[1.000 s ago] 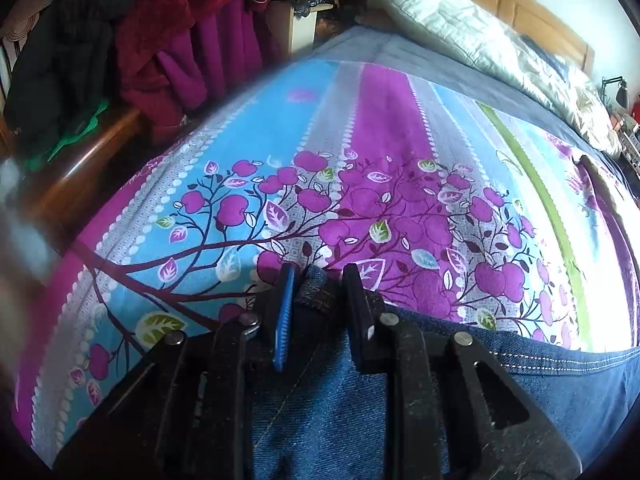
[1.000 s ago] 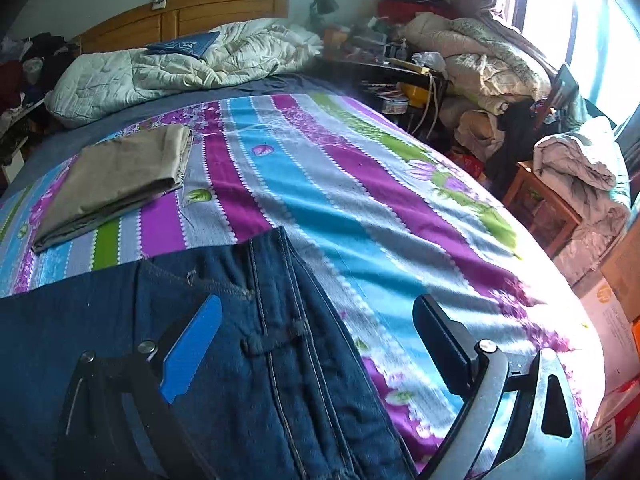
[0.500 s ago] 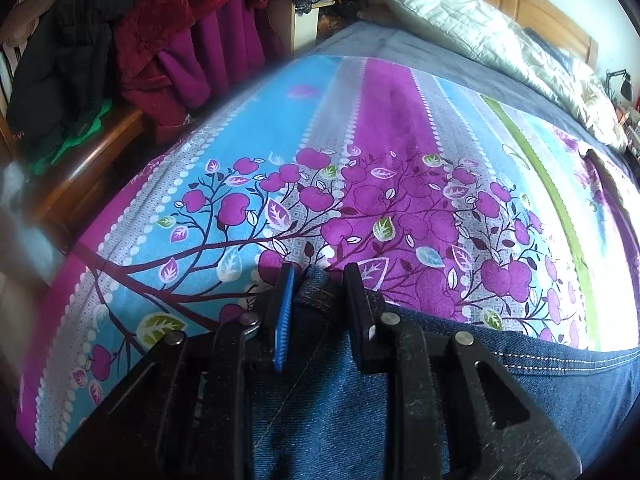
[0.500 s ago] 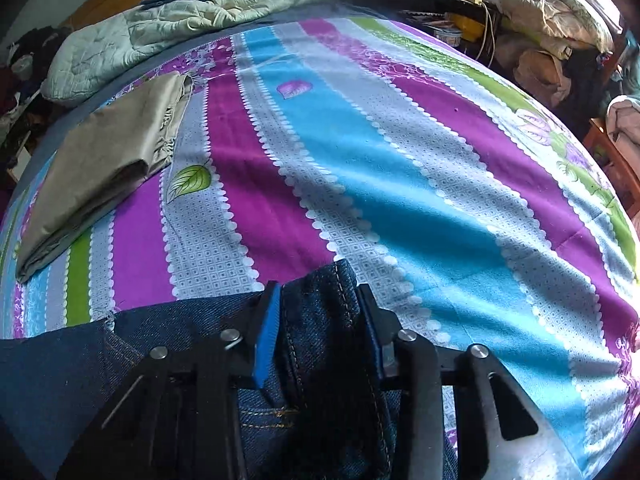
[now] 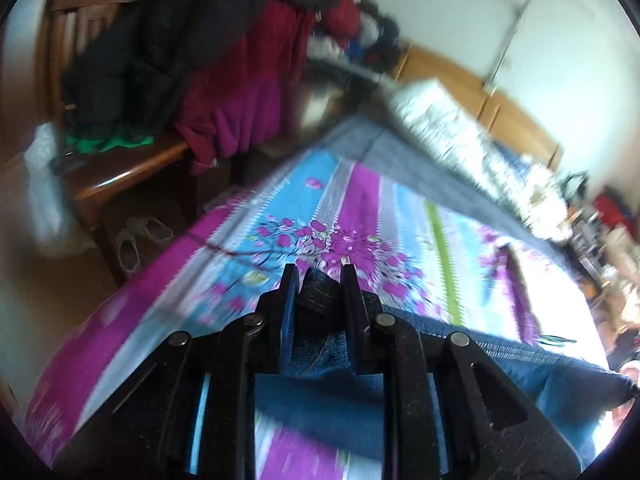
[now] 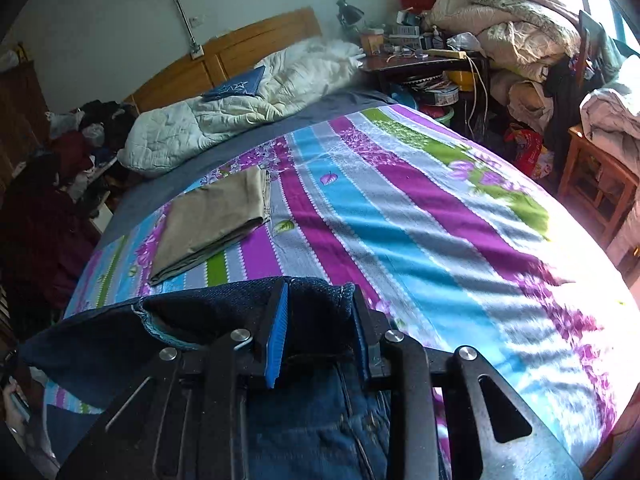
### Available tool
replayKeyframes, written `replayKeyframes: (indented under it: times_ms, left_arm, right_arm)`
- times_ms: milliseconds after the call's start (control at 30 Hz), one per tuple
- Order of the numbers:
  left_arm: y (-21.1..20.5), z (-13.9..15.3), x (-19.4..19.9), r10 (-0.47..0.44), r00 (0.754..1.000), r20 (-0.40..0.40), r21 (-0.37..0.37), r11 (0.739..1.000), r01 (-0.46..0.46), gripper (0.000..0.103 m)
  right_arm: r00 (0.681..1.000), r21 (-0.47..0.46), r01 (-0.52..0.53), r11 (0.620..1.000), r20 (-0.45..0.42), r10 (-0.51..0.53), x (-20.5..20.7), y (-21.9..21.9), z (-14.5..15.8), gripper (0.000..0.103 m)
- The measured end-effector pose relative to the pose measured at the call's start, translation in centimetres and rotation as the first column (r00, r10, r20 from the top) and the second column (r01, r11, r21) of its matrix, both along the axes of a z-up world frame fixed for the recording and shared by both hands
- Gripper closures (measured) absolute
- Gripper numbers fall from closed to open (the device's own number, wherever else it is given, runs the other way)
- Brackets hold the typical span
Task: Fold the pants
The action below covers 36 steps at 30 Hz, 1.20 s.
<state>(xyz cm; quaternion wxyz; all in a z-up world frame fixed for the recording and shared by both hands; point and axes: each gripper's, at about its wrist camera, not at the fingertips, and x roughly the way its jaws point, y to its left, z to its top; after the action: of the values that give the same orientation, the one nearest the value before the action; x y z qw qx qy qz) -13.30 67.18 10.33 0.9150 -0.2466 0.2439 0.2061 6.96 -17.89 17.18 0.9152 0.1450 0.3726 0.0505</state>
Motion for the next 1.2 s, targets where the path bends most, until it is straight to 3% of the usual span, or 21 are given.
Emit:
replayKeyframes:
  times_ms: [67,133,200,267,333,433,533,567,600,633,733,767,833,1000,1067,1133,1200]
  left_arm:
    - [-0.9,0.2,-6.8,0.014,0.997,0.082,-0.037,0.999,-0.011,0.082]
    - [-2.1,-1.3,-12.8,0.04,0.994,0.1,-0.069,0.997,-0.033,0.081]
    - [-2.9,-4.1,-17.2,0.068,0.995,0.071,-0.131,0.99,-0.059,0.078]
    - [-3.3,-8.6,-21.6,0.143,0.989,-0.029,-0.245,0.959,-0.145,0.078]
    - [-3.9,-11.5,-25.6,0.248,0.964,-0.099,-0.279,0.923,-0.266,0.079]
    - [-4.9,-13.2,-29.2,0.333,0.938,-0.094,-0.361,0.867,-0.344,0.078]
    - [-6.3,-13.4,-29.0,0.305,0.95,-0.065,-0.436,0.848,-0.302,0.075]
    - [-6.7,-13.4,-28.0,0.281,0.958,-0.064,-0.455,0.846,-0.278,0.071]
    - [-6.9,-13.4,-27.1,0.262,0.963,-0.066,-0.483,0.836,-0.261,0.061]
    - [-7.1,-13.6,-26.4,0.25,0.966,-0.065,-0.515,0.821,-0.247,0.055]
    - [-6.7,-14.4,-24.5,0.243,0.967,-0.079,-0.607,0.757,-0.24,0.053]
    - [-6.5,-14.8,-24.0,0.241,0.968,-0.072,-0.639,0.734,-0.23,0.053]
    - [-5.9,-15.2,-23.1,0.239,0.967,-0.091,-0.654,0.718,-0.239,0.053]
    - [-5.7,-14.4,-23.2,0.251,0.966,-0.061,-0.638,0.735,-0.231,0.046]
    - [-5.9,-13.8,-23.6,0.234,0.972,0.011,-0.657,0.735,-0.17,0.046]
    - [-5.9,-13.1,-23.1,0.212,0.977,0.003,-0.627,0.762,-0.163,0.046]
    - [-5.8,-13.3,-22.8,0.196,0.981,0.005,-0.632,0.761,-0.149,0.046]
  right_arm:
    - [1.0,0.052,-0.003,0.999,-0.001,0.003,-5.0,-2.4,-0.9,0.072]
    - [1.0,0.097,0.022,0.995,-0.017,-0.021,-9.8,-4.8,-3.1,0.065]
    - [0.992,0.134,0.078,0.988,-0.109,-0.063,-13.4,-6.6,-6.6,0.062]
    - [0.973,0.12,0.136,0.983,-0.205,-0.11,-16.0,-7.6,-9.8,0.056]
    - [0.961,0.188,0.171,0.967,-0.246,-0.122,-18.1,-8.4,-11.8,0.056]
    - [0.96,0.318,0.193,0.928,-0.257,-0.112,-20.1,-8.7,-12.8,0.05]
    - [0.965,0.455,0.18,0.872,-0.256,-0.066,-20.0,-8.1,-13.5,0.048]
    - [0.965,0.506,0.182,0.843,-0.258,-0.054,-19.7,-7.7,-13.9,0.044]
    - [0.964,0.559,0.189,0.807,-0.264,-0.043,-19.4,-7.5,-14.3,0.038]
    - [0.963,0.599,0.196,0.776,-0.268,-0.037,-19.1,-7.2,-14.7,0.036]
    - [0.966,0.663,0.188,0.725,-0.258,-0.015,-18.0,-5.9,-15.0,0.036]
    - [0.966,0.664,0.182,0.725,-0.257,-0.007,-17.7,-5.5,-15.0,0.036]
    - [0.969,0.665,0.161,0.729,-0.247,0.012,-17.4,-4.6,-14.9,0.036]
    - [0.968,0.629,0.125,0.767,-0.247,0.044,-17.8,-3.2,-14.9,0.036]
    - [0.97,0.622,0.121,0.774,-0.241,0.042,-18.1,-3.2,-14.9,0.036]
    - [0.971,0.62,0.123,0.775,-0.238,0.036,-17.7,-3.1,-15.2,0.036]
    - [0.972,0.618,0.121,0.777,-0.234,0.034,-17.7,-3.0,-15.3,0.036]
